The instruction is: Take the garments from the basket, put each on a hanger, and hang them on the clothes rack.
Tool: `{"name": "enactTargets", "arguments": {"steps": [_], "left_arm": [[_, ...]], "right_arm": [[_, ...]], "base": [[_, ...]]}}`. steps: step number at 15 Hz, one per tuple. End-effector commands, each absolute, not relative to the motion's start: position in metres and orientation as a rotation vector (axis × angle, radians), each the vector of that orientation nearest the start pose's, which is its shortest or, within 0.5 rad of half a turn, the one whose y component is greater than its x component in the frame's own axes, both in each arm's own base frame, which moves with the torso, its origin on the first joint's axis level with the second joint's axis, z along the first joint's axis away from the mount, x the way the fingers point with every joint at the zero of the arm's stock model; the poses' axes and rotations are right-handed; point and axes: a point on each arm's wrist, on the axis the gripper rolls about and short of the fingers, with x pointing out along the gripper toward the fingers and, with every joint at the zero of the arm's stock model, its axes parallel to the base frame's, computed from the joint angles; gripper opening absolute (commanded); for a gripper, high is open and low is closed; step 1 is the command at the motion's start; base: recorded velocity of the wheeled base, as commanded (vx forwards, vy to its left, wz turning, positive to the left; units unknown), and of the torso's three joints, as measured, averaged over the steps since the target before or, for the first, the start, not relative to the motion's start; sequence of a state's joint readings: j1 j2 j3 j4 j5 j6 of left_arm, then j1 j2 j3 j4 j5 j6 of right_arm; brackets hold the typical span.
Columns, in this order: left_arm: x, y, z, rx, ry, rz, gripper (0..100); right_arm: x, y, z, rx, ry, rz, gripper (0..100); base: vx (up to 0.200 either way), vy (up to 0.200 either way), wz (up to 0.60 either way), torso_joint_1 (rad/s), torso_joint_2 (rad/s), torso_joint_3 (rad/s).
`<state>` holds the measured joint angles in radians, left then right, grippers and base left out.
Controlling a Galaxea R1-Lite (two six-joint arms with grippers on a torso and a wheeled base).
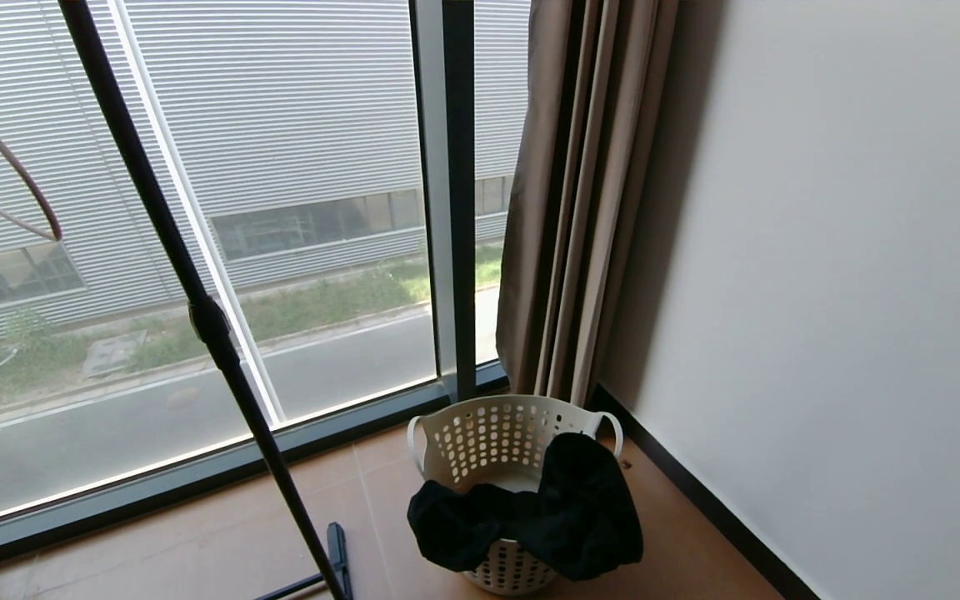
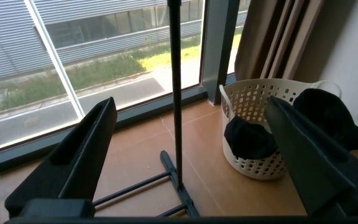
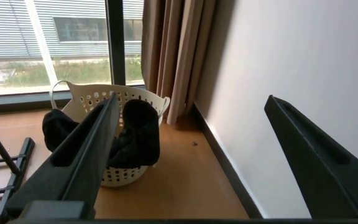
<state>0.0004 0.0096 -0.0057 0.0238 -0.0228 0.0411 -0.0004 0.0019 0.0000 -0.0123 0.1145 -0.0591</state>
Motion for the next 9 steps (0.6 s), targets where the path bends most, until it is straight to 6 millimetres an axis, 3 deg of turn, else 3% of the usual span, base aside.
{"name": "enactTargets", "arguments": {"steps": [1, 9], "left_arm": [[-0.0224, -0.0006, 0.0745, 0.041, 0.03, -0.022, 100], [-0.0224, -0.0006, 0.0746, 0.039, 0.029, -0.024, 100]], "right_arm": [[-0.0228, 0.0026, 0.0768, -0.06, -0.014, 0.115, 100], [-0.0228, 0.0025, 0.0768, -0.054, -0.014, 0.112, 100]], "base": [[0.0, 0.0, 0.0, 0.0, 0.0, 0.0], [0.0, 0.0, 0.0, 0.0, 0.0, -0.166]]}}
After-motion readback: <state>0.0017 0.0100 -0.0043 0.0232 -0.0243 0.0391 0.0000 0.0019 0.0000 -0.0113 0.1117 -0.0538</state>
